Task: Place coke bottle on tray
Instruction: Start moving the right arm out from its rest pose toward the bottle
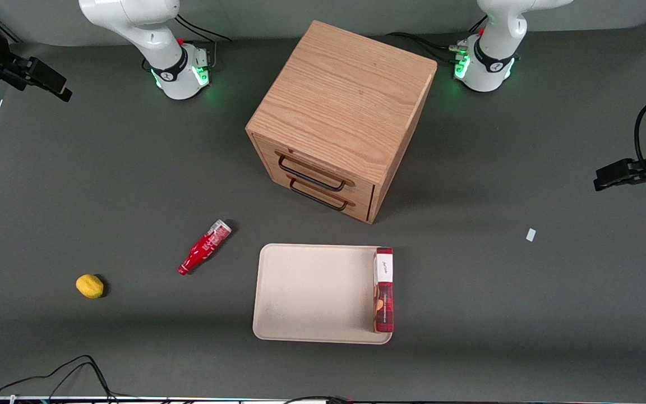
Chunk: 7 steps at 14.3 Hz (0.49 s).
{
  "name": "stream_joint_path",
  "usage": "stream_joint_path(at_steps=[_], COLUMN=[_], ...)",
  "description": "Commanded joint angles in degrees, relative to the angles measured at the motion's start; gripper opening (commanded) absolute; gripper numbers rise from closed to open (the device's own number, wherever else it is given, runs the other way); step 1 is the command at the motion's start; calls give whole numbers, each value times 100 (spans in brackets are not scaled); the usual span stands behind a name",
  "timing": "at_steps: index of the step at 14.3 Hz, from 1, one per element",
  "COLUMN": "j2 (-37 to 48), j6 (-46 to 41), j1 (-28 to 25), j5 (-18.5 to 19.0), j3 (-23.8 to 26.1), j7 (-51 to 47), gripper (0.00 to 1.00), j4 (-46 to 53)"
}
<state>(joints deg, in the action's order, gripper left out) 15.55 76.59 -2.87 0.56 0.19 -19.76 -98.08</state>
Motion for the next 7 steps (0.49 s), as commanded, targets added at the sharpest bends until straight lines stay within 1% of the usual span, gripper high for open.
stream_joint_path(at_steps=[1, 4, 6, 7], j2=[-18, -52, -114, -288], j6=[-30, -74, -74, -39], j1=[129, 94, -142, -248], j5=[-127, -127, -127, -153], j3=[139, 131, 139, 148], j7=[8, 77, 86, 17], gripper=[100, 100, 100, 100], j4=[97, 132, 105, 149])
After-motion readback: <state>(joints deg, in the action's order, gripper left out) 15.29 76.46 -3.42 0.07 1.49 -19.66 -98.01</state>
